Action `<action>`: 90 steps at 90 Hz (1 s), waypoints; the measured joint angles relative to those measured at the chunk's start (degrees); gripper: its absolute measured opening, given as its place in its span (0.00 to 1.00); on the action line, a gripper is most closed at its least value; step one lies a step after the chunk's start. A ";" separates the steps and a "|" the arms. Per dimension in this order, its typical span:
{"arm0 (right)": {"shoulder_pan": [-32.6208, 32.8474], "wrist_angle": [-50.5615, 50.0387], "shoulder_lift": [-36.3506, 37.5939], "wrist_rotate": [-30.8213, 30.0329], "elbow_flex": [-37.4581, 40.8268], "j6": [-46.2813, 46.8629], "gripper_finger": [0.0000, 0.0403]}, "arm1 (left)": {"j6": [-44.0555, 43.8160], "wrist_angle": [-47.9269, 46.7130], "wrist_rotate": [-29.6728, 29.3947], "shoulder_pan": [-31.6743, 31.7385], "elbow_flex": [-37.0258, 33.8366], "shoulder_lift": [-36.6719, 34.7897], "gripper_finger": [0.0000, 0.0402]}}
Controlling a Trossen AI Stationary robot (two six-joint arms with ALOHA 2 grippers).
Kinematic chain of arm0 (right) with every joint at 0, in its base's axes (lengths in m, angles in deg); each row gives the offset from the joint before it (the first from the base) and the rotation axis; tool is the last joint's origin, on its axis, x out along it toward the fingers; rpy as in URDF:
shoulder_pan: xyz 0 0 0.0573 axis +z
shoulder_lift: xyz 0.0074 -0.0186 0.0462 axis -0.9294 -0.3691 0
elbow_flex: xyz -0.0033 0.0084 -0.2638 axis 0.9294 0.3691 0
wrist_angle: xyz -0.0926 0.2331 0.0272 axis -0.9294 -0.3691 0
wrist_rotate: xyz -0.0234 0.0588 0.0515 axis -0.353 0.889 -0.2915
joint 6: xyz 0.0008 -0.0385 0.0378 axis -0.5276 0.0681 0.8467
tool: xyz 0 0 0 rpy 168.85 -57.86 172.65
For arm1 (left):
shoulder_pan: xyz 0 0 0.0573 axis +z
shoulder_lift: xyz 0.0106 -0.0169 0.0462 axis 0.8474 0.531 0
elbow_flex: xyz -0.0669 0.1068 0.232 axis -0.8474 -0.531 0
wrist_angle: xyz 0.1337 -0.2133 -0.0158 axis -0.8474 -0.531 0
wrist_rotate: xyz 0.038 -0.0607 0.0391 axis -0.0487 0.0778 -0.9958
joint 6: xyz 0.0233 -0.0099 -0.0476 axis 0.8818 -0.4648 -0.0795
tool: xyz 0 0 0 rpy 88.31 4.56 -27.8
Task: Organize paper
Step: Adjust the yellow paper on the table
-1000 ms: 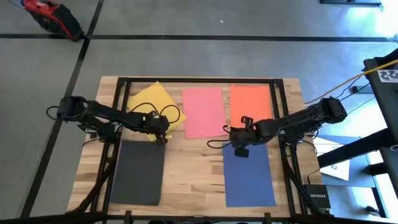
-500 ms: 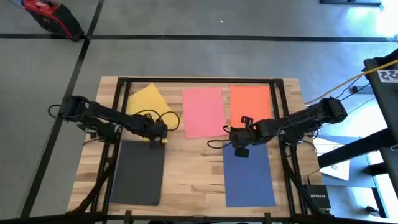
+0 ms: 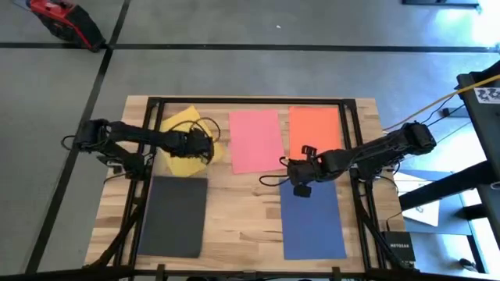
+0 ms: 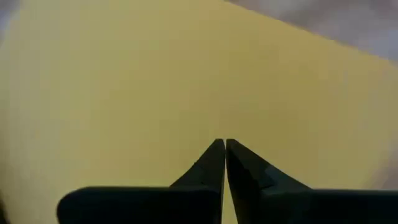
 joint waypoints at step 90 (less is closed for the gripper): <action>0.02 2.52 -0.02 -0.46 0.02 -2.24 0.00 | 34.81 23.51 -1.67 18.19 1.25 13.32 0.00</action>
